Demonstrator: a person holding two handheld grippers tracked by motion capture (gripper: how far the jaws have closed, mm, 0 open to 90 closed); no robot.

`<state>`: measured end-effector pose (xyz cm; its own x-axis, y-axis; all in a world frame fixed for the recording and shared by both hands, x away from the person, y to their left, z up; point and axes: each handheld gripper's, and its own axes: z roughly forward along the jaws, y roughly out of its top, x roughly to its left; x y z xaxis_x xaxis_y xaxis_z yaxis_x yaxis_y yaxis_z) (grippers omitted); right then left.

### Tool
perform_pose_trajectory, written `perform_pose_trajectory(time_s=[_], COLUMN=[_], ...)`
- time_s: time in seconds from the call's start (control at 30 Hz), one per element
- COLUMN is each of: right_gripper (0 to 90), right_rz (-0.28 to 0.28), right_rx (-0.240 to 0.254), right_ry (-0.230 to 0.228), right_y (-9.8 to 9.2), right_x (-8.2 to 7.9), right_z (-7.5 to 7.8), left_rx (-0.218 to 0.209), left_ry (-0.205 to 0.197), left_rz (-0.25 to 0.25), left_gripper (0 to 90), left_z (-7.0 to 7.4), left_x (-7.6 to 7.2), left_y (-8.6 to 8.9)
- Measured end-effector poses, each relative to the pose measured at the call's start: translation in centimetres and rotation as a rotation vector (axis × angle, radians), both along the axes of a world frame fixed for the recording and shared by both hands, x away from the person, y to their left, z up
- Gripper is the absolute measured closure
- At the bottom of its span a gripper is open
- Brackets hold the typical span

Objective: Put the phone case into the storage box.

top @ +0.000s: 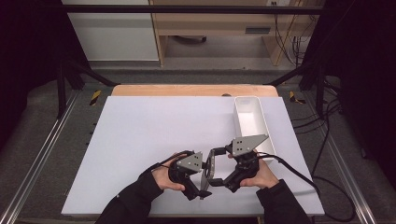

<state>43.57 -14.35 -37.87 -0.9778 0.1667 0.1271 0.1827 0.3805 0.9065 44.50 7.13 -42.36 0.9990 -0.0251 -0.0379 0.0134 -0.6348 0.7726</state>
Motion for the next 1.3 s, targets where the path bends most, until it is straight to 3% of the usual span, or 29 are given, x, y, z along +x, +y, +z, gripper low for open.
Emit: perform_pose_trajectory(time_s=[0.57, 1.0, 1.3], right_gripper=[9.6, 11.7, 12.4], right_rz=[0.023, 0.013, 0.012], right_rx=[0.006, 0.012, 0.004], right_ry=[0.014, -0.018, -0.01], right_y=[0.2, 0.17, 0.24], right_x=[0.03, -0.14, -0.18], right_z=[-0.25, -0.22, -0.31], left_rx=[0.004, 0.0, 0.013], left_ry=[-0.01, -0.011, -0.005], left_rz=[0.0, 0.007, 0.008], left_gripper=[11.6, 11.5, 11.0], left_z=[-0.15, -0.17, -0.27], left_x=[-0.04, -0.01, -0.08], left_y=[-0.34, -0.34, -0.41])
